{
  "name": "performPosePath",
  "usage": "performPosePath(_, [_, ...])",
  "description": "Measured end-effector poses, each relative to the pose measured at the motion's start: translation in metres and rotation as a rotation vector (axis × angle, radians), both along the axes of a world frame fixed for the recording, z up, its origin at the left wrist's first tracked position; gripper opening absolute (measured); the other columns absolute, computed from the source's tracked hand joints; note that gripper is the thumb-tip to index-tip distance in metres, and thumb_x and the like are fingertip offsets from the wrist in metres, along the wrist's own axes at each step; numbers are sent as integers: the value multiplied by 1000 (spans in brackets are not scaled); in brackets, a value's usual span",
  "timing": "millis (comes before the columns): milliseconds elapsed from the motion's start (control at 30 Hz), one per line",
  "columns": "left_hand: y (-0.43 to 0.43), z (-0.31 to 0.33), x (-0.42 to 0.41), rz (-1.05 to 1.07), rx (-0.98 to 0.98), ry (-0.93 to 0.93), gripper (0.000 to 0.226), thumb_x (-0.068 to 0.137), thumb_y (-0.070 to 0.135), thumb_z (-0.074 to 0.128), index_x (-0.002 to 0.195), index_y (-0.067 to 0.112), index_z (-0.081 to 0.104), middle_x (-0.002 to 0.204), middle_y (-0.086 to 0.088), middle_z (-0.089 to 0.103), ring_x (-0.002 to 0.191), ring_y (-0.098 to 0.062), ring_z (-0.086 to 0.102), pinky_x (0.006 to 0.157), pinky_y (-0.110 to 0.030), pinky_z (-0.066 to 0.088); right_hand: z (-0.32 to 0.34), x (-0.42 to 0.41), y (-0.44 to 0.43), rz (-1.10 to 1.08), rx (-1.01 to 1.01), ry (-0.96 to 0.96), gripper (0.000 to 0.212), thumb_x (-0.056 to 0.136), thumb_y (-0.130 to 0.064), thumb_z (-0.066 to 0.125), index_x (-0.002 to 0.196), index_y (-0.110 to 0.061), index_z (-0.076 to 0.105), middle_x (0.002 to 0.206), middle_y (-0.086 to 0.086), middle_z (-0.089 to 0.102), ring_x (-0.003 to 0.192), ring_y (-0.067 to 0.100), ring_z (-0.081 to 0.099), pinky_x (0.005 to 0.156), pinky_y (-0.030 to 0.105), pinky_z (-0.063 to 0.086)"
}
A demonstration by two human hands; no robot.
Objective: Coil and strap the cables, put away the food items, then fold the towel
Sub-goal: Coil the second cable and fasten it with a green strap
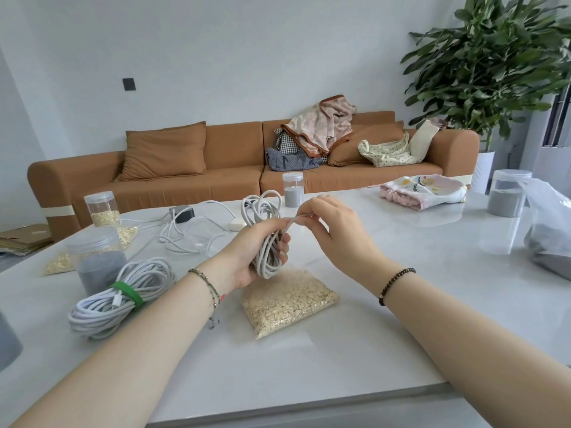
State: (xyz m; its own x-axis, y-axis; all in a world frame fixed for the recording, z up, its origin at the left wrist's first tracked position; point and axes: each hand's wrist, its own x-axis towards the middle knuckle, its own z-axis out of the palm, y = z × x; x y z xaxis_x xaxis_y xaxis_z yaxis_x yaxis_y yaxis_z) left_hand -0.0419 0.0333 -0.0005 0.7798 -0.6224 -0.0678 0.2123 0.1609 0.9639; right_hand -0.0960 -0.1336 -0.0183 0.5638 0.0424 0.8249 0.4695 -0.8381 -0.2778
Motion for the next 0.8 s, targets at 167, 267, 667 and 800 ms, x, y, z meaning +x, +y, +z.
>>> performPosePath(167, [-2, -1, 0, -35, -9, 29, 17, 101, 25, 54, 85, 19, 54, 54, 5, 39, 41, -5, 30, 40, -16, 28, 2, -5, 3, -46, 64, 17, 34, 92, -47, 59, 85, -13, 55, 82, -7, 57, 80, 11, 51, 70, 33, 47])
performPosePath(267, [-3, 0, -2, -61, -15, 32, 17, 98, 32, 59, 88, 19, 54, 51, 6, 34, 40, -5, 26, 40, -15, 23, 4, -9, 4, -100, 100, 14, 46, 83, -60, 60, 79, -15, 48, 75, -13, 50, 73, 7, 45, 64, 28, 41])
performPosePath(667, [12, 0, 0, -415, -62, 17, 31, 66, 5, 85, 84, 18, 63, 55, 7, 28, 45, -5, 28, 46, -17, 26, 5, -15, 5, -98, 147, 205, 58, 81, -72, 44, 95, -16, 54, 97, -9, 63, 96, 8, 53, 82, 38, 48])
performPosePath(800, [11, 0, -2, -406, -53, 16, 26, 79, -2, 57, 70, 19, 69, 56, 6, 30, 45, -5, 29, 46, -17, 26, 5, -13, 2, -101, 121, 203, 60, 80, -78, 37, 91, -21, 53, 94, -7, 63, 95, 12, 52, 80, 41, 48])
